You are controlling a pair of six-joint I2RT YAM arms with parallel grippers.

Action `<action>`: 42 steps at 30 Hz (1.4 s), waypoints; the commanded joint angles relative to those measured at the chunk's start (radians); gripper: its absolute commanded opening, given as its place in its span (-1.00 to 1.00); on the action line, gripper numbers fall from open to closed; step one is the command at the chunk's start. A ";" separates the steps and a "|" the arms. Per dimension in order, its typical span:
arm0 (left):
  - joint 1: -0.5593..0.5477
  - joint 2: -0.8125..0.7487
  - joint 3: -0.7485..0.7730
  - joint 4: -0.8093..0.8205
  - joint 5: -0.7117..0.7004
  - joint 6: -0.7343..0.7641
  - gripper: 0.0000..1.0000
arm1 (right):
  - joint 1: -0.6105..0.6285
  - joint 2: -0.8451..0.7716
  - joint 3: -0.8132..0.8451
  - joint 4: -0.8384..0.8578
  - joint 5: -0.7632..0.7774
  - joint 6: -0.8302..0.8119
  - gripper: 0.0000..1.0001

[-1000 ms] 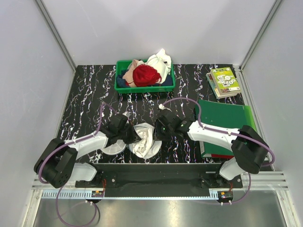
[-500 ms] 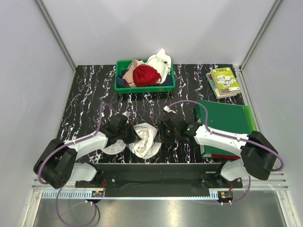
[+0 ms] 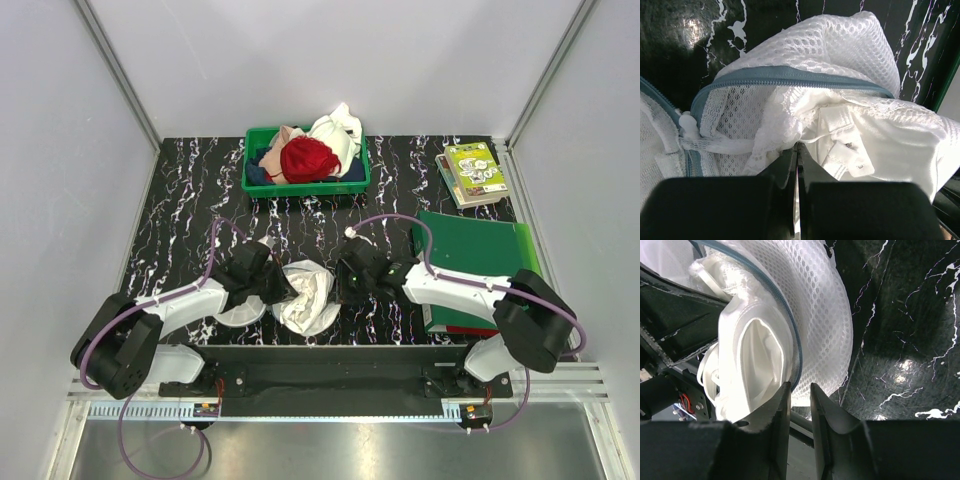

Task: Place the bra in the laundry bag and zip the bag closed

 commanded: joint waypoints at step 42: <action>-0.022 -0.157 0.090 -0.186 -0.127 0.093 -0.67 | 0.067 -0.217 0.197 -0.273 0.056 -0.009 -1.00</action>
